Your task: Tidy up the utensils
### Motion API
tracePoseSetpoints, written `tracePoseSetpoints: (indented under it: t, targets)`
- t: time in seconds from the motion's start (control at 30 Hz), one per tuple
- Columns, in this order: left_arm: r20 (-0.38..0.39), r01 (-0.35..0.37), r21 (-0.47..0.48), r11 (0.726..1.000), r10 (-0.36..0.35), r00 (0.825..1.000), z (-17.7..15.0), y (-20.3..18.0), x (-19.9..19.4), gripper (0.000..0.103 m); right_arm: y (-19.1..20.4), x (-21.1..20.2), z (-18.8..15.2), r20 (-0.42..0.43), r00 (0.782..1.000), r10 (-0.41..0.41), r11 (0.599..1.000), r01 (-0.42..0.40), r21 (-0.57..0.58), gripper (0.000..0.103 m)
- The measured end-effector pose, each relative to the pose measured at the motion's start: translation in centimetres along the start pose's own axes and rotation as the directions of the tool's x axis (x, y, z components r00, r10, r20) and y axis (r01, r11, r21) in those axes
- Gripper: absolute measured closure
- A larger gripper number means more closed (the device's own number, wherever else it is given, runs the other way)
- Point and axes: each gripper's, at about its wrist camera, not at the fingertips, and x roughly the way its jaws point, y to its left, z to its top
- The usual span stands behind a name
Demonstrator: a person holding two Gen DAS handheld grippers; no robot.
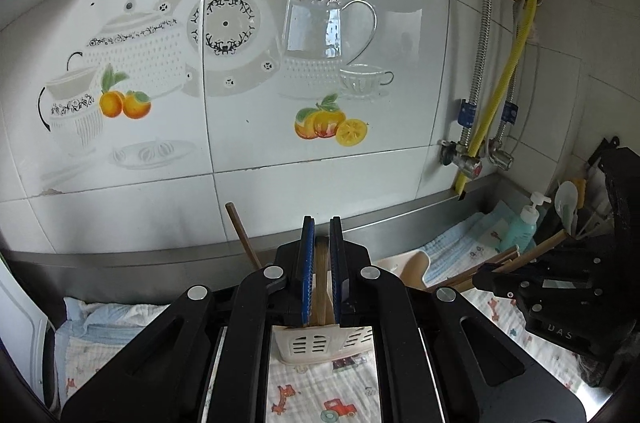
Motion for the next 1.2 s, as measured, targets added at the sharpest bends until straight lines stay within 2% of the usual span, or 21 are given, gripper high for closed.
tracePoseSetpoints:
  t: [0.17, 0.23, 0.27, 0.3, 0.33, 0.4, 0.57, 0.8, 0.9, 0.97, 1.0, 1.1, 1.2]
  targets:
    - [0.0, 0.009, -0.006, 1.0, -0.009, 1.0, 0.0, 0.1, -0.5, 0.094, 0.2, 0.1, -0.2, 0.008, 1.0, -0.006, 1.0, 0.006, 0.0, 0.095]
    - [0.0, 0.015, -0.011, 1.0, -0.015, 1.0, -0.1, 0.2, -0.9, 0.094, 0.3, -0.1, -0.3, 0.014, 1.0, -0.006, 1.0, 0.006, 0.002, 0.092]
    - [0.001, 0.015, -0.012, 1.0, -0.015, 1.0, -0.1, 0.3, -1.1, 0.094, 0.4, -0.3, -0.3, 0.022, 1.0, -0.017, 1.0, 0.017, -0.001, 0.086]
    - [0.005, 0.013, -0.011, 1.0, -0.013, 1.0, -0.2, 0.3, -1.3, 0.09, 0.5, -0.4, -0.4, 0.026, 0.999, -0.021, 1.0, 0.021, -0.007, 0.083]
    - [0.008, 0.013, -0.011, 1.0, -0.013, 1.0, -0.2, 0.3, -1.6, 0.078, 0.6, -0.6, -0.4, 0.03, 0.999, -0.02, 1.0, 0.02, -0.007, 0.082]
    - [0.02, -0.003, -0.009, 1.0, 0.004, 1.0, -0.4, 0.2, -2.2, 0.064, 0.9, -0.9, -0.5, 0.038, 0.999, -0.024, 1.0, 0.025, -0.009, 0.08]
    - [0.034, -0.006, -0.005, 1.0, 0.007, 0.999, -0.9, 0.3, -3.8, 0.062, 1.6, -2.1, -1.1, 0.068, 0.996, -0.051, 0.998, 0.053, -0.024, 0.071]
    - [0.054, -0.015, -0.015, 1.0, 0.016, 0.998, -2.2, 0.5, -6.5, 0.041, 2.6, -4.2, -2.2, 0.124, 0.987, -0.098, 0.994, 0.103, -0.031, 0.054]
    - [0.059, -0.024, -0.005, 1.0, 0.024, 0.998, -3.0, 0.4, -7.4, 0.039, 3.3, -5.1, -2.8, 0.15, 0.982, -0.119, 0.991, 0.126, -0.038, 0.046]
    - [0.061, -0.026, -0.004, 1.0, 0.026, 0.998, -3.7, 0.3, -8.1, 0.033, 3.9, -5.7, -3.4, 0.168, 0.978, -0.125, 0.99, 0.135, -0.046, 0.038]
    - [0.063, -0.029, -0.006, 1.0, 0.03, 0.998, -4.0, 0.4, -8.4, 0.028, 4.1, -6.0, -3.6, 0.177, 0.975, -0.131, 0.989, 0.142, -0.049, 0.037]
    - [0.069, -0.032, -0.002, 0.999, 0.032, 0.997, -5.0, 0.4, -9.5, 0.027, 4.9, -6.6, -4.4, 0.197, 0.969, -0.15, 0.985, 0.165, -0.058, 0.032]
    - [0.078, -0.055, 0.002, 0.998, 0.055, 0.995, -6.1, 0.5, -10.5, 0.019, 5.6, -7.1, -5.4, 0.216, 0.961, -0.173, 0.98, 0.19, -0.06, 0.026]
